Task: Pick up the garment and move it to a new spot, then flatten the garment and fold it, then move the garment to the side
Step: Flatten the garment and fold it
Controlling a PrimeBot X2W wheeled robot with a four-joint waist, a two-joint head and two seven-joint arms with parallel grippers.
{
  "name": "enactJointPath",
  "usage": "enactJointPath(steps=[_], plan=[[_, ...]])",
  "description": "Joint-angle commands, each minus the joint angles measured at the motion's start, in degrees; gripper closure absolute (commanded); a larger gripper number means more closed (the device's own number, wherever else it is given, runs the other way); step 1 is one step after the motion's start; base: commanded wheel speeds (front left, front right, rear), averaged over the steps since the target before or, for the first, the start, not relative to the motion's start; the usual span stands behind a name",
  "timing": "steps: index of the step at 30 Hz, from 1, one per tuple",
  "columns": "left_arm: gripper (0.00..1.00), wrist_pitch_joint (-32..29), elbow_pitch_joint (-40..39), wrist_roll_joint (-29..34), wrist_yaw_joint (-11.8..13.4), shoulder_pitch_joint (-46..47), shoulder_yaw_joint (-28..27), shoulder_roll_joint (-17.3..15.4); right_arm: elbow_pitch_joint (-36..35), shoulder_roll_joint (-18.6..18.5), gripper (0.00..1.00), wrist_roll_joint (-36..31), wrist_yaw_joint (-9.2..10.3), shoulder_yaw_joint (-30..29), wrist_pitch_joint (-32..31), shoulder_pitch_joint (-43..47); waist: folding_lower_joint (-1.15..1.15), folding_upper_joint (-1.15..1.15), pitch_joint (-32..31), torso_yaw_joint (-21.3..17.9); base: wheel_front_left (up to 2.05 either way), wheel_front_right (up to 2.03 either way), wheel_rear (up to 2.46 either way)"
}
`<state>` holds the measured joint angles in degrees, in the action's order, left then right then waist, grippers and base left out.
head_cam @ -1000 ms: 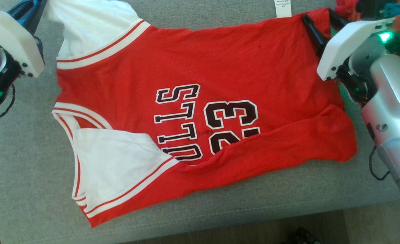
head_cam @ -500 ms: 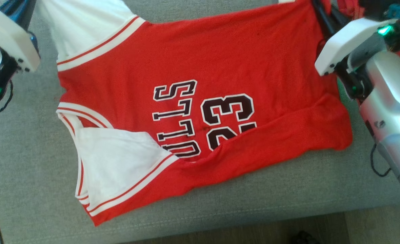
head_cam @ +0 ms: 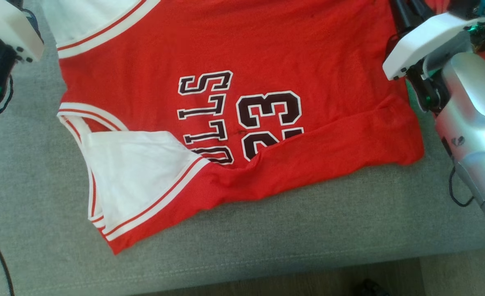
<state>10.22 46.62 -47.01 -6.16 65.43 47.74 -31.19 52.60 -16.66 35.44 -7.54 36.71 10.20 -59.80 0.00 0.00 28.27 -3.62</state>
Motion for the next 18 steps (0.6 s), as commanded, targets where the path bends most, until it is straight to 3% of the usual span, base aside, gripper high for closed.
enactJointPath(steps=[1, 8, 18], plan=[[1.0, 0.8, -0.4, 0.1, -0.2, 2.4, -1.9, -2.8, -1.2, 0.1, 1.0, 0.7, 0.05, 0.4, 1.0, 0.0, 0.0, 0.0, -0.3, 0.1, 0.0, 0.0, 0.0], [1.0, 1.7, -2.0, 0.0, -1.0, -0.3, 0.2, -4.5, -3.8, -2.3, 1.0, 3.3, 0.05, 2.6, 3.3, 3.4, 0.0, 0.0, -2.8, 0.6, 0.0, 0.0, 0.0], [1.0, 1.1, -10.0, -1.5, -1.3, -7.9, 3.6, -9.0, -8.2, -7.9, 1.0, 8.0, 0.05, 5.1, 3.3, 10.7, 0.0, 0.0, -7.4, 2.1, 0.0, 0.0, 0.0]])
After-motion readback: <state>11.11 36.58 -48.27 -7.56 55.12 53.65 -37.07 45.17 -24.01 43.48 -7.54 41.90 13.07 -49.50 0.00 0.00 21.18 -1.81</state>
